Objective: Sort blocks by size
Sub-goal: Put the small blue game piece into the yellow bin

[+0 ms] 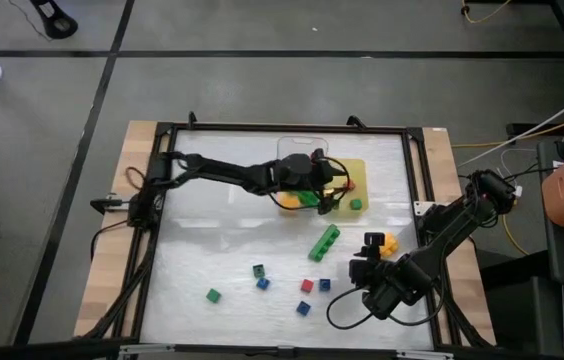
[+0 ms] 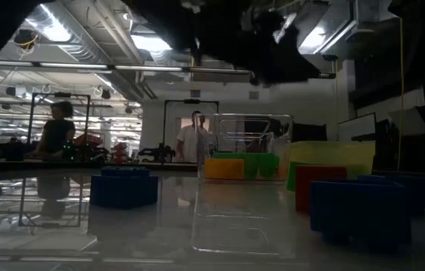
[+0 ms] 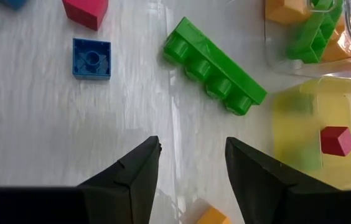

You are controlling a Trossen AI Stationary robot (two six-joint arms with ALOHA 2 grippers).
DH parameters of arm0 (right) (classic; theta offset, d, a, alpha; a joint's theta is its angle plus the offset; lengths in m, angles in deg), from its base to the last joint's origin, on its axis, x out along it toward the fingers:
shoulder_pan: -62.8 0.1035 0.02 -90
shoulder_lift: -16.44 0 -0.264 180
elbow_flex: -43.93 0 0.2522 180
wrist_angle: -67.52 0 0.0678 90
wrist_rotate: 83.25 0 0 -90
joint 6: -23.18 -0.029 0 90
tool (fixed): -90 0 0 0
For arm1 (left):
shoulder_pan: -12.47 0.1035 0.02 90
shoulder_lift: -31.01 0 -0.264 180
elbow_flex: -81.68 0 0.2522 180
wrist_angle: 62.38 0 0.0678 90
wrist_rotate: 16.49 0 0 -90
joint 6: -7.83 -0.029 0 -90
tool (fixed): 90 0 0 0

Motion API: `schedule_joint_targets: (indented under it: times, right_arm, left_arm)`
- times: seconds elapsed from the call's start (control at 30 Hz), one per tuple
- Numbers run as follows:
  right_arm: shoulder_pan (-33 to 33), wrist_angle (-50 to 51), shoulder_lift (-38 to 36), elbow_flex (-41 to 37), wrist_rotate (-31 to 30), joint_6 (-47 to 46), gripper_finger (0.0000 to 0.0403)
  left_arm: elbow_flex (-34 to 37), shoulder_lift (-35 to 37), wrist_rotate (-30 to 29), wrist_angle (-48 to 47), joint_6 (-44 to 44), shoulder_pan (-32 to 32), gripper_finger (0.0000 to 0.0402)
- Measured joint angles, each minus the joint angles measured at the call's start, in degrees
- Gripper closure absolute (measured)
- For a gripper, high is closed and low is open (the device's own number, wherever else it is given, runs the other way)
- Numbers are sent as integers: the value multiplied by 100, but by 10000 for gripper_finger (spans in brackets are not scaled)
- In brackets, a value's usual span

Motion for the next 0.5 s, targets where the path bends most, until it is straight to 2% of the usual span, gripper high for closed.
schedule_joint_targets:
  times: [0.1, 0.23, 0.4, 0.5]
  right_arm:
    - [-70, -6, 0, 0, 4, 123, 219]
    - [-396, -57, -2, 7, 389, 515, 219]
    - [-867, -375, -2, 7, 653, 1474, 219]
    - [-1055, -284, -2, 6, 1211, 1616, 219]
  left_arm:
    - [-5, 597, 37, -1419, -36, -1, 226]
    - [25, 1337, 324, -3131, -217, -5, 242]
    - [849, 2394, 552, -3481, -71, -205, 257]
    - [1636, 3182, 557, -3470, 179, -393, 260]
